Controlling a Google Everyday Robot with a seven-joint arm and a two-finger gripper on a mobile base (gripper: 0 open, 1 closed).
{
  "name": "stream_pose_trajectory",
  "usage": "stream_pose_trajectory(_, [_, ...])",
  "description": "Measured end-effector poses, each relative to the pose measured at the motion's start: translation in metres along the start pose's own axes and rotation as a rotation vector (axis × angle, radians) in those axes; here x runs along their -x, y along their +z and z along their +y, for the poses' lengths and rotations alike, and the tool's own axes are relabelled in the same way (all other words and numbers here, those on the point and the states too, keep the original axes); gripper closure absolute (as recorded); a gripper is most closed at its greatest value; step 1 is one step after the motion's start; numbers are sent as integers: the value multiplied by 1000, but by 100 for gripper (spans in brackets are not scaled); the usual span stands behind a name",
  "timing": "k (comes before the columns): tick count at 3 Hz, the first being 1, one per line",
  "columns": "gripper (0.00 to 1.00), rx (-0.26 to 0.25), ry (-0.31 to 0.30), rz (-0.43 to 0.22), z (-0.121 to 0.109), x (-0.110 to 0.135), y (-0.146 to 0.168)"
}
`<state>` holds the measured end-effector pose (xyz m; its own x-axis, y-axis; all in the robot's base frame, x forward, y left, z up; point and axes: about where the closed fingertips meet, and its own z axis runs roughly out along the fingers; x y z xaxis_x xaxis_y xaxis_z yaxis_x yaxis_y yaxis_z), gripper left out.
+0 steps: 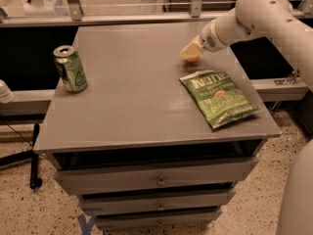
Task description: Move orange near green can
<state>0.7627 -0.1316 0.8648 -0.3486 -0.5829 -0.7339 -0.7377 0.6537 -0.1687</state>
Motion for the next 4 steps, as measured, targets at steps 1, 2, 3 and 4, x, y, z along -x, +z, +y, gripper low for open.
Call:
stream_pose_trajectory(1, [100, 110, -51, -70, 32, 26, -9])
stream_pose_trajectory(2, [100, 305, -86, -181, 99, 62, -18])
stream_pose_trajectory(3, [100, 351, -85, -216, 116, 76, -17])
stream_pose_trajectory(4, [100, 351, -85, -216, 116, 76, -17])
